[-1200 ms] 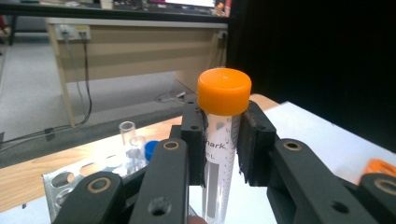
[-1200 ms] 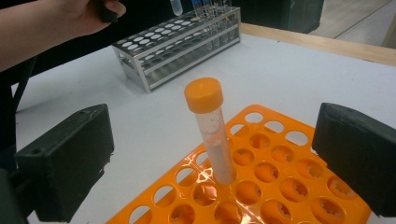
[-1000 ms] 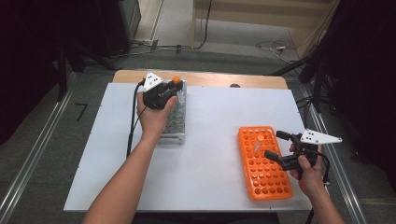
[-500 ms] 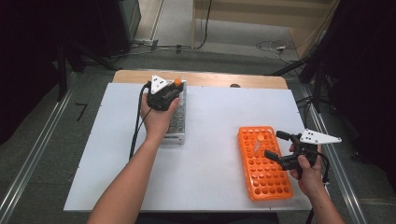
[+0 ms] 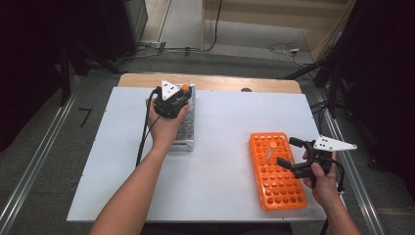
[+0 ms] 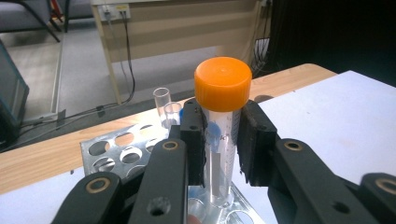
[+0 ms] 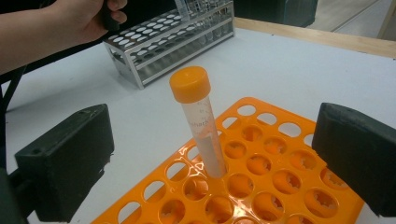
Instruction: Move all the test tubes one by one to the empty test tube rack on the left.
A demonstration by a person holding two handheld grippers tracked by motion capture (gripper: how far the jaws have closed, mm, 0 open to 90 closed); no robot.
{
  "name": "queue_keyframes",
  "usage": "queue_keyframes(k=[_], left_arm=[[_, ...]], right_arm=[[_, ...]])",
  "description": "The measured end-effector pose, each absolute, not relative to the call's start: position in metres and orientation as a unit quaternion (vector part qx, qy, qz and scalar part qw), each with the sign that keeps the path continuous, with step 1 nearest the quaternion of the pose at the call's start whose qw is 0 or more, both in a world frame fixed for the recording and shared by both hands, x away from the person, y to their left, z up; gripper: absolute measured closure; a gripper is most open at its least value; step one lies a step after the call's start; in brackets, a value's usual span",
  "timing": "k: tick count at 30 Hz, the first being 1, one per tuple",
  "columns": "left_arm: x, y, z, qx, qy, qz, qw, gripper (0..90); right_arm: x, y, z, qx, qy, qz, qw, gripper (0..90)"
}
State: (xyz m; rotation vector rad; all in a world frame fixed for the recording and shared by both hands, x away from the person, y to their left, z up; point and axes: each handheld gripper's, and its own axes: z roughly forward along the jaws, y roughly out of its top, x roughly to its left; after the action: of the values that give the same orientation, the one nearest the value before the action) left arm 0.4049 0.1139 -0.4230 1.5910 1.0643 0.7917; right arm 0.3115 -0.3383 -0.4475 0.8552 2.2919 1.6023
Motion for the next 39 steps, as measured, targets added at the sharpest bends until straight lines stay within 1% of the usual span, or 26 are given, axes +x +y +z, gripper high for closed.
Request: queue_keyframes(k=[6,9,10,12,19,21,22,23,26,29,34,38,39], left_arm=[[0.41,0.111,-0.423,0.666,0.439,0.322,0.509,75.1],[0.414,0.11,-0.421,0.675,0.443,0.307,0.503,75.0],[0.416,0.11,-0.421,0.682,0.448,0.311,0.488,74.9],[0.416,0.11,-0.422,0.684,0.445,0.315,0.485,74.1],[0.413,0.106,-0.42,0.69,0.446,0.304,0.481,74.4],[0.413,0.107,-0.419,0.691,0.447,0.297,0.484,71.0],[0.412,0.107,-0.419,0.691,0.447,0.291,0.487,66.2],[0.412,0.107,-0.419,0.692,0.446,0.292,0.486,64.2],[0.411,0.108,-0.418,0.693,0.447,0.297,0.481,66.1],[0.412,0.11,-0.418,0.694,0.454,0.29,0.477,65.6],[0.406,0.112,-0.415,0.69,0.449,0.28,0.493,57.2],[0.395,0.112,-0.408,0.687,0.438,0.258,0.52,40.7],[0.391,0.111,-0.406,0.689,0.434,0.251,0.523,35.8]], right_arm=[[0.312,-0.338,-0.448,0.289,0.78,0.544,0.108,0.0],[0.312,-0.338,-0.448,0.29,0.78,0.544,0.108,0.0],[0.312,-0.338,-0.448,0.29,0.78,0.544,0.108,0.0],[0.312,-0.338,-0.448,0.289,0.78,0.545,0.108,0.0],[0.312,-0.337,-0.448,0.289,0.781,0.543,0.108,0.0],[0.312,-0.336,-0.449,0.289,0.782,0.542,0.108,0.0],[0.312,-0.336,-0.449,0.29,0.782,0.542,0.108,0.0],[0.312,-0.336,-0.449,0.289,0.782,0.542,0.108,0.0],[0.312,-0.336,-0.449,0.291,0.781,0.542,0.107,0.0],[0.312,-0.336,-0.449,0.291,0.781,0.542,0.107,0.0],[0.312,-0.336,-0.449,0.291,0.78,0.543,0.109,0.0],[0.312,-0.336,-0.45,0.286,0.781,0.547,0.098,0.1],[0.313,-0.336,-0.45,0.286,0.781,0.547,0.096,4.2]])
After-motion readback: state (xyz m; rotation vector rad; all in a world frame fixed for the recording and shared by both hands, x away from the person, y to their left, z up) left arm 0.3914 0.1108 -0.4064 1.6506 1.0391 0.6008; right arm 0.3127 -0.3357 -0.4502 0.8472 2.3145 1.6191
